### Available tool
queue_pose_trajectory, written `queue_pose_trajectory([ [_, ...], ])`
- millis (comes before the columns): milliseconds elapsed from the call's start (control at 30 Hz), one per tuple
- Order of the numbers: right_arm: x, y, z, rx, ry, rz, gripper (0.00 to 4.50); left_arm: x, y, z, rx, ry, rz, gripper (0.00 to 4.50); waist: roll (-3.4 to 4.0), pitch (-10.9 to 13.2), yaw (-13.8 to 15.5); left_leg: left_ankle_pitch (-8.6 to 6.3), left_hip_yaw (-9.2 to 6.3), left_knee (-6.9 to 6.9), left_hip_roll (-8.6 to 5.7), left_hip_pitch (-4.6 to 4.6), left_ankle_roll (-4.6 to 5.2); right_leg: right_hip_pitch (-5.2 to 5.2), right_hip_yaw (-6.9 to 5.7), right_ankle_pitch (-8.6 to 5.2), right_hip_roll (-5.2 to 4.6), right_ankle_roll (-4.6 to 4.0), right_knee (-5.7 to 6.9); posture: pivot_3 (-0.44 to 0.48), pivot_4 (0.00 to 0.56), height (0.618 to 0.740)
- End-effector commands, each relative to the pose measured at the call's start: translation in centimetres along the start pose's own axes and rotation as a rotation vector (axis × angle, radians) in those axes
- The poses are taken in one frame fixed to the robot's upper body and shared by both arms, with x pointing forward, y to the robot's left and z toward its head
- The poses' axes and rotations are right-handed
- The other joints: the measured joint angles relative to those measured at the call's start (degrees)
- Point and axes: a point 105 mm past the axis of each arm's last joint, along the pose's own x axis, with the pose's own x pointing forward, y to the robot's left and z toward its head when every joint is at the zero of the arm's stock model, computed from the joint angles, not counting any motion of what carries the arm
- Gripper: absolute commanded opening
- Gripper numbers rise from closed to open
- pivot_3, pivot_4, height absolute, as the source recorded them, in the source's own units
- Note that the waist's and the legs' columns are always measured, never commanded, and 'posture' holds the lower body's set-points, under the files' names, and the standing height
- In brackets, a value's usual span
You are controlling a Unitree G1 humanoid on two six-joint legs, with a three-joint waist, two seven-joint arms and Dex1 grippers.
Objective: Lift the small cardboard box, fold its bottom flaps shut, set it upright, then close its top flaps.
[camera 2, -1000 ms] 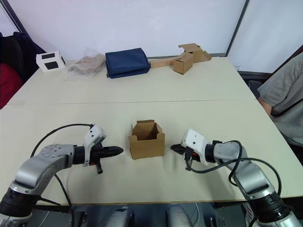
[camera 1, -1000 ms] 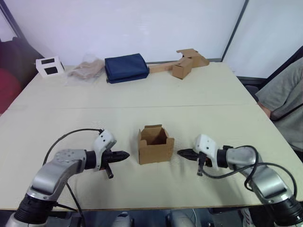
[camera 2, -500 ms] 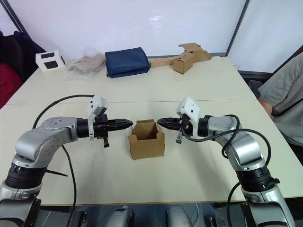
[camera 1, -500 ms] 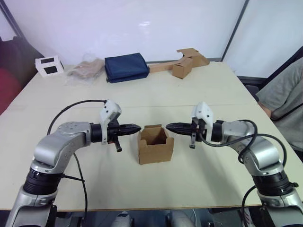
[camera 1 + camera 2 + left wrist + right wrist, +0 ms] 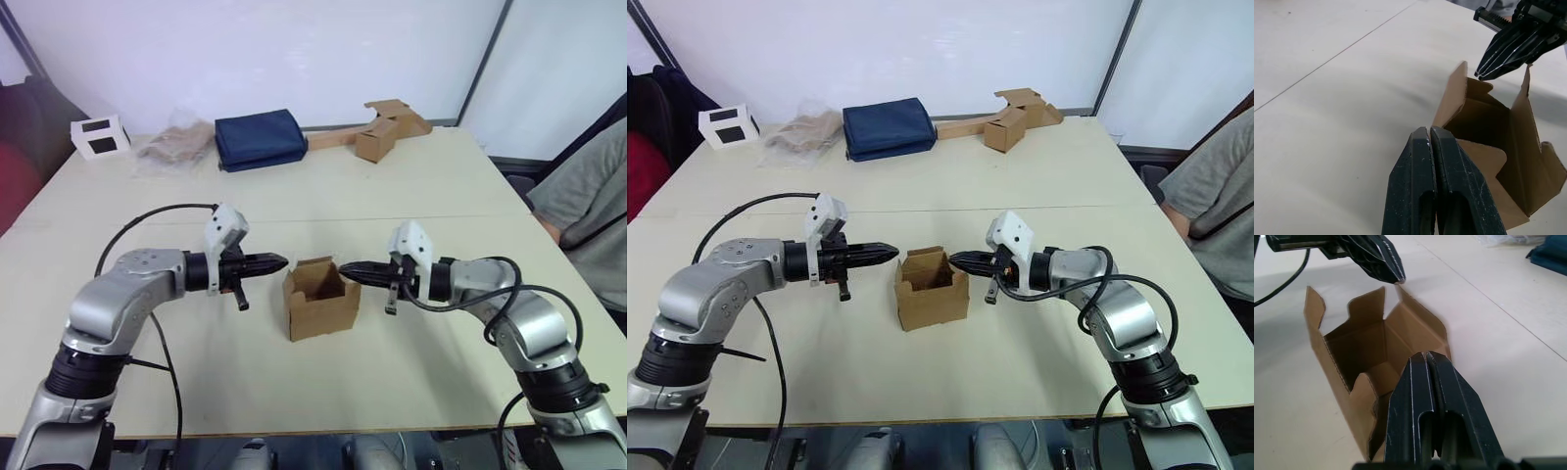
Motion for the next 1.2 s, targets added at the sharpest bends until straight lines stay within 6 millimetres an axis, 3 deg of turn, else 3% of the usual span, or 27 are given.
queue_pose_trajectory([
  [33,-0.3,-0.1,1.3,-0.027,-0.043,-0.007,0.0,-0.7,-0.1,1.7,0.045,-0.044,0.012,0.06,0.0,0.0,0.02,0.0,0.0,0.0,0.0,0.0,0.0,0.01,0.0,0.0,0.0,0.0,0.0,0.0,0.15,0.74],
  [267,-0.8,-1.2,1.0,-0.011,-0.039,-0.05,0.0,-1.8,-1.3,0.4,0.002,0.019,-0.034,0.06,0.01,0.01,-0.1,0.0,0.0,-0.03,0.01,0.0,0.0,-0.02,0.0,0.0,0.01,0.0,0.0,0.0,0.15,0.74],
  [400,-0.8,-1.2,-0.1,0.003,-0.017,-0.054,0.0,-1.4,-2.0,-0.6,-0.018,0.04,-0.054,0.06,0.01,0.01,0.05,0.0,0.0,-0.03,0.01,0.0,0.0,-0.01,0.0,0.0,0.0,0.0,-0.01,0.0,0.15,0.74],
  [600,0.4,0.0,-2.2,0.033,0.015,-0.003,0.0,-0.2,-2.5,-1.7,-0.04,0.049,-0.079,0.06,0.01,0.01,-0.01,0.0,0.0,-0.02,0.0,-0.01,0.0,-0.01,0.0,0.0,0.0,0.0,-0.01,0.0,0.15,0.74],
  [867,1.0,1.7,-2.7,0.06,0.023,0.047,0.0,1.1,-2.0,-2.5,0.009,0.084,-0.099,0.06,0.01,0.01,-0.01,0.0,0.0,-0.02,0.01,0.0,0.0,-0.01,0.0,0.0,0.02,0.0,-0.01,0.0,0.15,0.74],
  [1200,1.0,1.9,-3.1,0.056,0.042,0.042,0.0,1.9,-1.6,-3.1,0.051,0.109,-0.124,0.06,0.01,0.01,-0.01,0.0,0.0,-0.03,0.01,0.0,0.0,0.0,0.0,0.0,0.02,0.0,-0.02,0.0,0.15,0.74],
])
